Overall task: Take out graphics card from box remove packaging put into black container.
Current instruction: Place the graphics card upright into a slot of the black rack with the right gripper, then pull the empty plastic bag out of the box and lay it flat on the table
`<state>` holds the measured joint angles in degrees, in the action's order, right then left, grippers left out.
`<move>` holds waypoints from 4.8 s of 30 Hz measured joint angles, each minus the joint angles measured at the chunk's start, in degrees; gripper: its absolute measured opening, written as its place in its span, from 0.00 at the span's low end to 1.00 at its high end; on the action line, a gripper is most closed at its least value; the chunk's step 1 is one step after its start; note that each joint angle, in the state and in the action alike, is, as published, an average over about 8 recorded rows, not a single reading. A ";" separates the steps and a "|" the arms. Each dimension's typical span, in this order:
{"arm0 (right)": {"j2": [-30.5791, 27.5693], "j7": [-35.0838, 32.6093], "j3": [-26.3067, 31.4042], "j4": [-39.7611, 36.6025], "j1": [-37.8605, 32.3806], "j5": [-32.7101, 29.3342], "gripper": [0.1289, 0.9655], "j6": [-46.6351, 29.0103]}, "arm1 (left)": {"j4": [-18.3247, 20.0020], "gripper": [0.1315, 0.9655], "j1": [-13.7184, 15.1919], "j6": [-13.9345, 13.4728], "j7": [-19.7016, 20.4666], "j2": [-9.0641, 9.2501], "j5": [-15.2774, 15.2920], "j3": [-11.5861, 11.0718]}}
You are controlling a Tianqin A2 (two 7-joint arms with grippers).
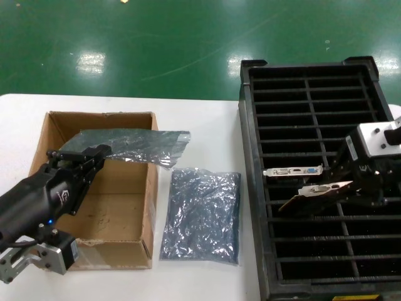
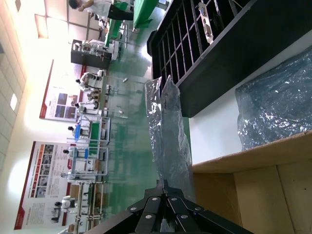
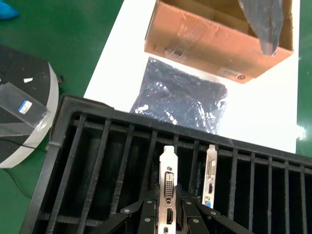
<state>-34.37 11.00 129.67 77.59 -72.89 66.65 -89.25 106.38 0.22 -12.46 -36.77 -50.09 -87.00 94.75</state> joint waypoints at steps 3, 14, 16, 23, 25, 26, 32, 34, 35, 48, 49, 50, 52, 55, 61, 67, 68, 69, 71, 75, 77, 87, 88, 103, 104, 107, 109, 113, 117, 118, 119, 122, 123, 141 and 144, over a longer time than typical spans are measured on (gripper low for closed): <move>-0.32 0.28 -0.45 0.70 0.03 0.88 0.07 -0.20 | 0.00 0.01 0.00 0.00 0.00 0.00 0.00 0.00; -0.07 0.25 0.02 0.33 0.26 1.83 0.07 -0.36 | 0.00 0.01 0.00 0.00 0.00 0.00 0.00 0.00; 0.33 0.02 0.33 -0.43 0.23 1.59 0.07 -0.26 | 0.00 0.01 0.00 0.00 0.00 0.00 0.00 0.00; 1.97 -0.77 1.46 -3.39 -0.01 0.52 0.07 0.28 | 0.00 0.01 0.00 0.00 0.00 0.00 0.00 0.00; 2.39 -0.94 1.76 -4.03 -0.06 0.22 0.07 0.42 | 0.00 0.01 0.00 0.00 0.00 0.00 0.00 0.00; 2.59 -1.01 1.90 -4.30 -0.07 0.07 0.07 0.49 | 0.00 0.01 0.00 0.00 0.00 0.00 0.00 0.00; 3.74 -1.38 2.77 -5.58 -0.01 -0.76 0.07 0.87 | 0.00 0.01 0.00 0.00 0.00 0.00 0.00 0.00; 4.13 -1.50 3.05 -5.97 0.03 -1.02 0.07 1.00 | 0.00 0.01 0.00 0.00 0.00 0.00 0.00 0.00; 4.32 -1.57 3.18 -6.19 0.05 -1.15 0.07 1.07 | 0.00 0.01 0.00 0.00 0.00 0.00 0.00 0.00; 6.47 -2.65 4.45 -9.35 0.11 -2.56 0.07 2.46 | 0.00 0.01 0.00 0.00 0.00 0.00 0.00 0.00; 6.57 -2.73 4.50 -9.53 0.14 -2.64 0.07 2.60 | 0.00 0.01 0.00 0.00 0.00 0.00 0.00 0.00; 6.67 -2.82 4.53 -9.71 0.17 -2.71 0.07 2.76 | 0.00 0.01 0.00 0.00 0.00 0.00 0.00 0.00; 6.88 -2.99 4.59 -10.08 0.24 -2.85 0.07 3.09 | 0.00 0.01 0.00 0.00 0.00 0.00 0.00 0.00; 7.22 -3.26 4.65 -10.70 0.31 -3.01 0.07 3.62 | 0.00 0.01 0.00 0.00 0.00 0.00 0.00 0.00; 7.93 -3.77 4.73 -12.03 0.39 -3.17 0.10 4.56 | 0.00 0.01 0.00 0.00 0.00 0.00 0.00 0.00; 8.48 -4.08 4.90 -13.09 0.49 -3.24 0.14 5.04 | 0.00 0.01 0.00 0.00 0.00 0.00 0.00 0.00; 8.48 -4.10 4.90 -13.10 0.52 -3.21 0.16 5.02 | 0.00 0.01 0.00 0.00 0.00 0.00 0.00 0.00; 8.45 -4.09 4.89 -13.06 0.56 -3.15 0.18 4.98 | 0.00 0.01 0.00 0.00 0.00 0.00 0.00 0.00; 8.23 -4.01 4.80 -12.71 0.66 -2.97 0.21 4.79 | 0.00 0.01 0.00 0.00 0.00 0.00 0.00 0.00; 7.32 -3.63 4.31 -11.22 0.92 -2.37 0.26 4.22 | 0.00 0.01 0.00 0.00 0.00 0.00 0.00 0.00; 6.74 -3.37 3.92 -10.29 1.02 -1.99 0.32 3.94 | 0.00 0.01 0.00 0.00 0.00 0.00 0.00 0.00; 2.95 -1.94 0.01 -5.01 2.58 1.05 0.57 4.67 | 0.00 0.01 0.00 0.00 0.00 0.00 0.00 0.00; 2.39 -1.79 -0.85 -4.33 3.16 1.57 0.60 5.44 | 0.00 0.01 0.00 0.00 0.00 0.00 0.00 0.00; -2.86 -5.78 -21.33 1.93 24.55 11.40 0.87 31.73 | 0.05 0.01 0.04 -0.06 0.25 0.01 0.11 -0.02; -2.78 -6.26 -22.03 1.88 25.33 11.68 0.89 32.62 | 0.16 0.01 0.13 -0.24 0.86 0.08 0.40 -0.08; -2.67 -6.85 -22.84 1.81 26.22 12.00 0.91 33.65 | 0.80 0.01 0.67 -1.54 4.41 0.74 2.12 -0.60; -2.68 -6.83 -22.83 1.81 26.22 12.01 0.94 33.62 | 1.50 0.01 1.31 -3.48 8.29 1.92 4.00 -1.48; -2.69 -6.80 -22.82 1.81 26.23 12.02 0.98 33.60 | 3.24 0.01 3.55 -11.14 18.55 7.47 8.47 -5.24; -2.69 -6.79 -22.82 1.81 26.24 12.03 0.99 33.60 | 4.09 0.01 6.89 -21.41 29.22 16.13 12.28 -10.43; -2.69 -6.79 -22.82 1.81 26.24 12.03 0.99 33.60 | 4.00 0.01 7.86 -24.03 31.83 18.55 13.38 -11.77; -2.69 -6.79 -22.82 1.81 26.25 12.03 0.99 33.60 | 3.82 0.01 8.90 -26.73 34.64 21.12 14.75 -13.16; -2.69 -6.79 -22.82 1.81 26.25 12.03 1.00 33.60 | 2.75 0.01 12.19 -34.85 42.64 28.93 20.37 -17.41; -2.69 -6.79 -22.82 1.81 26.25 12.03 1.00 33.60 | 2.28 0.01 13.36 -37.67 45.47 31.53 22.77 -18.87; -2.69 -6.79 -22.82 1.81 26.25 12.03 1.00 33.60 | -0.30 0.01 24.74 -57.49 82.65 46.33 47.13 -21.16; -2.69 -6.79 -22.82 1.81 26.24 12.03 1.00 33.60 | 2.09 0.01 25.29 -57.77 85.26 45.36 45.27 -19.57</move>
<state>-37.06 4.21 106.85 79.40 -46.65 78.68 -55.64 108.48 25.52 -70.23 48.49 -4.73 -41.73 75.18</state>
